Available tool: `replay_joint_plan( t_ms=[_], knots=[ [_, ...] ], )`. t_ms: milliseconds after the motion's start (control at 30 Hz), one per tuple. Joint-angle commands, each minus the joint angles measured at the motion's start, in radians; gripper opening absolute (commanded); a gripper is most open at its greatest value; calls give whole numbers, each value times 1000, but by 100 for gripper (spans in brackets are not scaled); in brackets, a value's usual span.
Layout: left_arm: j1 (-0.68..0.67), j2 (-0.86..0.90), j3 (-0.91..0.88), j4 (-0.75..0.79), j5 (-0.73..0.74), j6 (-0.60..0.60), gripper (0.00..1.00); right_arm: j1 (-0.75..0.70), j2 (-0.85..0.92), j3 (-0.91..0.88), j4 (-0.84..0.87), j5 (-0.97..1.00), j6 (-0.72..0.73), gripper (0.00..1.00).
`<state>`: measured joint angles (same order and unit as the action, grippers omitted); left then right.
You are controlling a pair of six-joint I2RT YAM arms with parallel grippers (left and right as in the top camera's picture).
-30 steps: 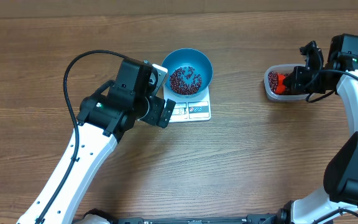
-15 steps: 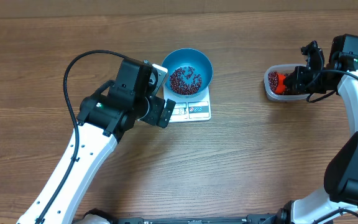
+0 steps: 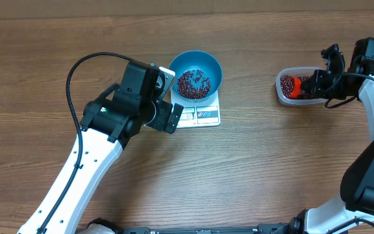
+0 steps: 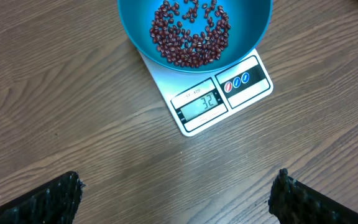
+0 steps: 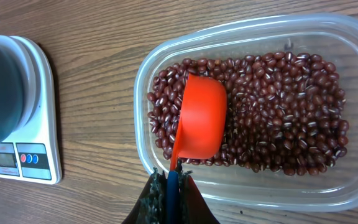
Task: Scoop item into bowl and weigh 150g on scale
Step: 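Lift the filled red cup out of the bean tub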
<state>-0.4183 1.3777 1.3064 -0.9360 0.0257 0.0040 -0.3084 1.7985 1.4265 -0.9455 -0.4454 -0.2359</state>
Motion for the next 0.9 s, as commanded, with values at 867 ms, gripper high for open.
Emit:
replay_joint_plan(
  t_ms=[867],
  knots=[
    [-3, 8, 13, 2, -4, 19, 100, -63, -2, -7, 24, -107, 74, 4]
  ],
)
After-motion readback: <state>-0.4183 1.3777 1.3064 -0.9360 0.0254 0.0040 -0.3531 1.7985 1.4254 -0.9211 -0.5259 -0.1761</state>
